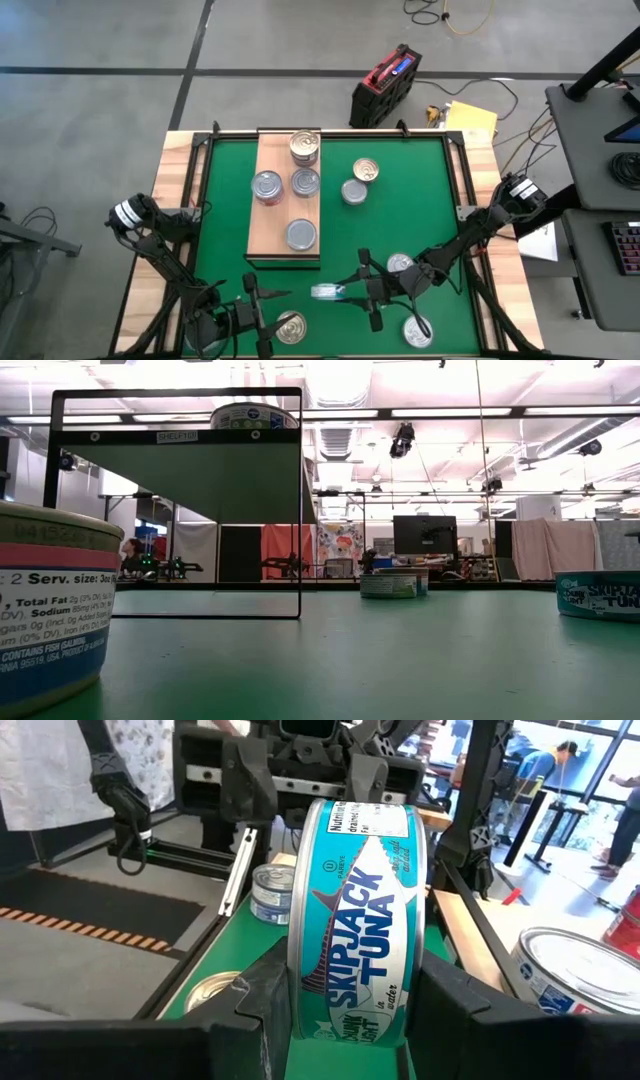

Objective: Stack canned seafood by type on shelf
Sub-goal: Put the green and blue tuna can on the shelf

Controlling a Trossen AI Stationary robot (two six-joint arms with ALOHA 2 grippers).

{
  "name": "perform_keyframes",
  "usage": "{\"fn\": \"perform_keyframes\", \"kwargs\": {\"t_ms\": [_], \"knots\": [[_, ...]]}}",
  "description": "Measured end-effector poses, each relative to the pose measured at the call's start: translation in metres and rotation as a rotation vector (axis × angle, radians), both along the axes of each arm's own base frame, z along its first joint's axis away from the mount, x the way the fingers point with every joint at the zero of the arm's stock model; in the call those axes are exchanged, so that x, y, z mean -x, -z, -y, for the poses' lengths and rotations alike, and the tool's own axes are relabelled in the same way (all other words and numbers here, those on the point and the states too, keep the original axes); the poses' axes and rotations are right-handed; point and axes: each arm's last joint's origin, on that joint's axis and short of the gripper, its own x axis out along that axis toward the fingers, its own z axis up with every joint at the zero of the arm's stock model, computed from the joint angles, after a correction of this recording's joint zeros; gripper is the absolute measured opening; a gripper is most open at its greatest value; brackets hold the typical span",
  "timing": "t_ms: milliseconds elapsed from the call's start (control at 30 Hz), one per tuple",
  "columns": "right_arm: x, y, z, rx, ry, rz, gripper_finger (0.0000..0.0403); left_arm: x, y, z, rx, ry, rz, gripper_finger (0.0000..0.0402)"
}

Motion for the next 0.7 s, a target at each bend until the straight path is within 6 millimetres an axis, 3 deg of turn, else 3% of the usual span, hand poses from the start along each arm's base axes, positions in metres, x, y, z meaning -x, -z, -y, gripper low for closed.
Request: {"fn": "perform_keyframes", "kwargs": {"t_ms": [233,400,700], "knots": [[0.000,-0.004,-0.001,0.015,-0.039,0.040,0.0135,-0.014,0.005,-0.010,-0.038,-0.033,-0.019,0.0226],[-0.002,0.000,-0.002,0.037,-0.042,0.041,0.0135,-0.024,0.005,-0.014,-0.077,0.048,-0.026,0.0227],[-0.021,0.007,-0.015,0.100,-0.053,0.040,0.0135,-0.028,0.004,-0.017,-0.095,0.050,-0.029,0.0227]]}}
